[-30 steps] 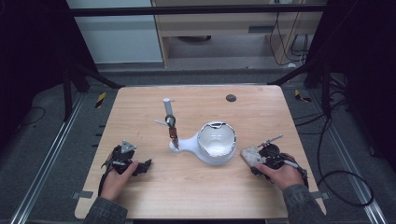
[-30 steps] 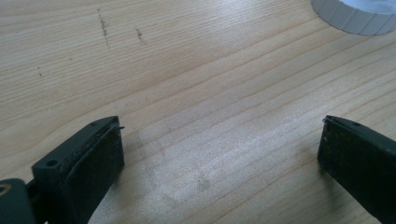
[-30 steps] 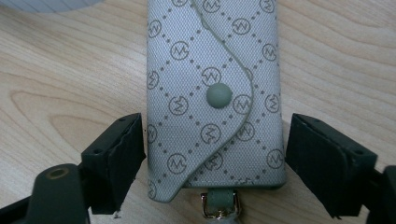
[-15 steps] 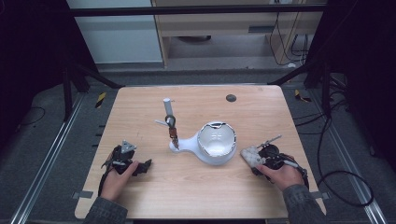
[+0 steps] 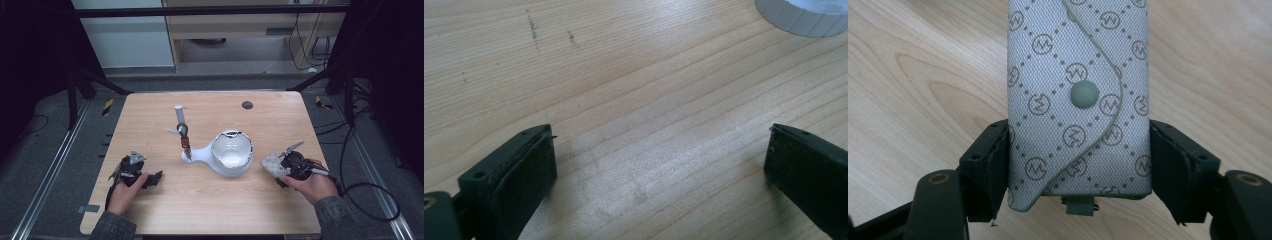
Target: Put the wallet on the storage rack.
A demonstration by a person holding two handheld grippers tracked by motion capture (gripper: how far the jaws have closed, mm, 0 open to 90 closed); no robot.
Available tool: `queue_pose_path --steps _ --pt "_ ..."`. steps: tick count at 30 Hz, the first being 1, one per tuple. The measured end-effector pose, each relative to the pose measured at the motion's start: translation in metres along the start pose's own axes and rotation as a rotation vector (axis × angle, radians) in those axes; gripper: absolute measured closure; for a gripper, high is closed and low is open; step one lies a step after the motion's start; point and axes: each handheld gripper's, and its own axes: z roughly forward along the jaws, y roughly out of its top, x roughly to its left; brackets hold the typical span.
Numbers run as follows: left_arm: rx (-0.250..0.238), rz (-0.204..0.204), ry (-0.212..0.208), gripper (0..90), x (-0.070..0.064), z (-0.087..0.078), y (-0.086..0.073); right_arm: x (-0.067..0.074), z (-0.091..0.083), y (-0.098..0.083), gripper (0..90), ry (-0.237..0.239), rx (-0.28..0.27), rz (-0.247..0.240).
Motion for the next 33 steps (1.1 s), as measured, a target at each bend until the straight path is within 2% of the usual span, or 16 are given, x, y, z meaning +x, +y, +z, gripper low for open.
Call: queue_pose_path --steps 11,22,33 --pt "-0.004 -0.006 0.0 0.0 -0.001 0.0 0.0 0.0 -0.034 0.011 30.9 -0.036 -0.016 -0.09" --pt "-0.007 -0.008 -0.001 0.0 -0.001 0.0 0.0 0.002 -0.053 0.022 31.1 -0.062 -0.031 -0.139" --pt "-0.007 -0.008 -0.001 0.0 -0.001 0.0 0.0 0.005 -0.063 0.029 31.1 -0.066 -0.042 -0.178"
